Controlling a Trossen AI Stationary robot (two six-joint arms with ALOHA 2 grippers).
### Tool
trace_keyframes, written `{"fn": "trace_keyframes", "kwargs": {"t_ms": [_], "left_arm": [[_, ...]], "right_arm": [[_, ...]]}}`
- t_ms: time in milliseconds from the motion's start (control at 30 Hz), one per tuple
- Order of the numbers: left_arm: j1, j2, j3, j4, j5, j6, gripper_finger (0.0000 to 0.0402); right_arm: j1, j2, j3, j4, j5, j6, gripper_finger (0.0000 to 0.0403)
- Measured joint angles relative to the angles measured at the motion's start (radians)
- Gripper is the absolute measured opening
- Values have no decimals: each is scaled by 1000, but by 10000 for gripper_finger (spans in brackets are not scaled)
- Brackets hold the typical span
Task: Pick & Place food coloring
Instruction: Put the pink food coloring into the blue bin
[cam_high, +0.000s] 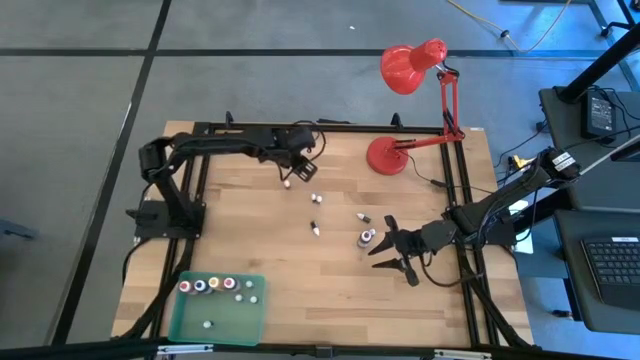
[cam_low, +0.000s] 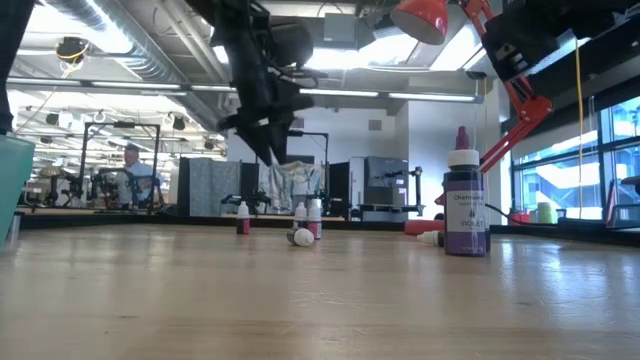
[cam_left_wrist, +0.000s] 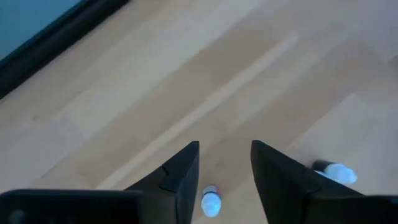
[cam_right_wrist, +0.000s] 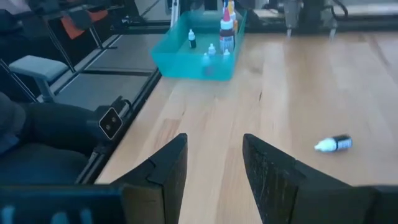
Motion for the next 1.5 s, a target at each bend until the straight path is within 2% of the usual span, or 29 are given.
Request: {"fn": "trace_keyframes", "kwargs": {"t_ms": [133, 267, 433, 733, 1500], "left_arm": [[-3, 24, 0, -17, 10, 1, 178], [-9, 55, 0, -22, 74, 15, 213], [-13, 69, 0, -34, 122, 30, 229], [-7, 70, 0, -124, 72, -96, 215], [-11, 203, -1, -152, 116, -113, 179]], "right_arm": [[0, 0, 0, 11, 0, -51, 157], [0, 0, 0, 11, 0, -67, 157], [0, 0, 0, 12, 0, -64, 157], [0, 0, 0, 9, 0, -39, 157], [0, 0, 0, 6, 0, -6, 157]]}}
